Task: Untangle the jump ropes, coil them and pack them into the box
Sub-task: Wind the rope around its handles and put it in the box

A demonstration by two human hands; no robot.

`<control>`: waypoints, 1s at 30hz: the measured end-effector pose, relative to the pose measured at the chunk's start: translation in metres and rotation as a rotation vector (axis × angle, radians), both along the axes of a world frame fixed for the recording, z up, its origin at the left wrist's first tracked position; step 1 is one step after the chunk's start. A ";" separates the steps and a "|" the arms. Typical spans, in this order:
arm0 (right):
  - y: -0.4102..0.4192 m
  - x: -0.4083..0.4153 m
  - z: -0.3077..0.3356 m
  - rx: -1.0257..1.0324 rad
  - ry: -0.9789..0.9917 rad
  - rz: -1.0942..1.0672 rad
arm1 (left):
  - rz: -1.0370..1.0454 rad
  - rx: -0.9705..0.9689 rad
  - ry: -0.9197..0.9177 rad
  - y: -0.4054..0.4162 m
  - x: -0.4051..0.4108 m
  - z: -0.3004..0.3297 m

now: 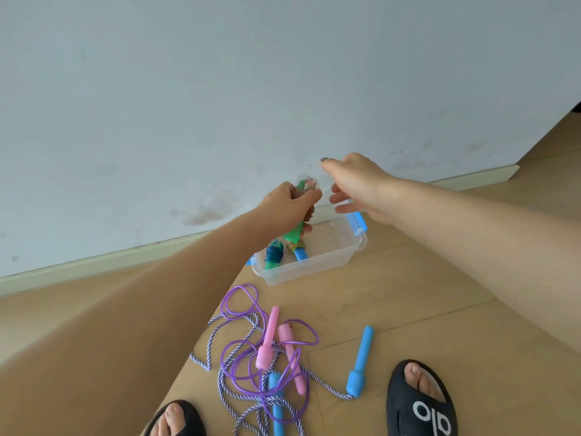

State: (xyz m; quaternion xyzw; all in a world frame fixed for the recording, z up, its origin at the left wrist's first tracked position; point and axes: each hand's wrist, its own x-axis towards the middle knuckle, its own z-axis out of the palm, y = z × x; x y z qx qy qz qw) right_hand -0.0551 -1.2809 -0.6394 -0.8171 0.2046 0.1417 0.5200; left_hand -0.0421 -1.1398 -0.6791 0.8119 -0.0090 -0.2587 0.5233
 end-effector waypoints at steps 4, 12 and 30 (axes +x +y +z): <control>-0.009 0.017 -0.058 0.193 0.243 0.017 | 0.160 -0.169 0.279 -0.020 0.030 -0.064; -0.019 0.065 -0.168 0.311 0.256 -0.064 | 0.279 -0.071 0.410 -0.048 0.074 -0.158; -0.009 0.095 -0.273 -0.479 0.216 0.275 | -0.049 0.497 -0.010 -0.015 0.074 -0.233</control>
